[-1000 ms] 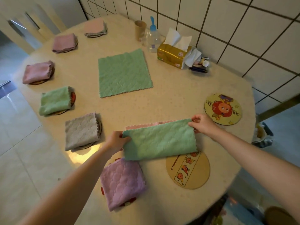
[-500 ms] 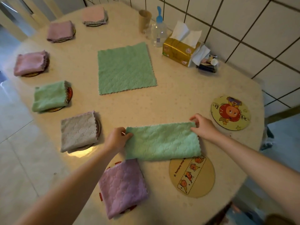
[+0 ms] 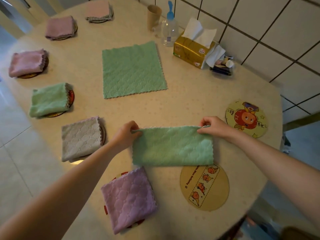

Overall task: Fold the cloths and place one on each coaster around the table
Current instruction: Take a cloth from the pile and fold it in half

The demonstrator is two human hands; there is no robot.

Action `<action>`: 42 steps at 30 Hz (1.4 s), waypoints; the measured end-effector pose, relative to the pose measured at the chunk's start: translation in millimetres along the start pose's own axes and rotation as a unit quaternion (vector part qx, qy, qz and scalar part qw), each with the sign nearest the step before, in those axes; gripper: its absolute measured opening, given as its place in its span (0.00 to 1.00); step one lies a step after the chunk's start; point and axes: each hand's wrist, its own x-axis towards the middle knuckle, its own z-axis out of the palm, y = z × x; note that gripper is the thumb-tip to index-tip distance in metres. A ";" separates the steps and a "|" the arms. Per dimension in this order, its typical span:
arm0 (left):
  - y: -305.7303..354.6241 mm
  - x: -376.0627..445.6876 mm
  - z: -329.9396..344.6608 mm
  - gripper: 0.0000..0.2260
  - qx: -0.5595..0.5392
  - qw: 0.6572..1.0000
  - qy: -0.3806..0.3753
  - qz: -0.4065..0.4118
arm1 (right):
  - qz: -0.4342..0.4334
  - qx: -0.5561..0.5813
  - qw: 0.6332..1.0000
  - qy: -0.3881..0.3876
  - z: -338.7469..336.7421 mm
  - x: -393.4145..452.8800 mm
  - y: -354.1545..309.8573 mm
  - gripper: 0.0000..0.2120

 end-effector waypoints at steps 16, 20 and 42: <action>23.8 66.6 -20.8 0.17 -0.206 0.965 0.117 -0.108 | 0.052 -0.047 0.965 0.251 -7.6 50.5 -3.0 0.12; 3.2 29.9 -9.4 0.17 -0.213 0.962 0.118 -0.126 | 0.043 -0.068 0.937 0.339 6.2 26.2 6.2 0.16; 25.9 -38.9 51.4 0.27 0.217 0.943 0.027 0.251 | -0.216 -0.367 0.881 0.206 61.3 -40.7 30.9 0.24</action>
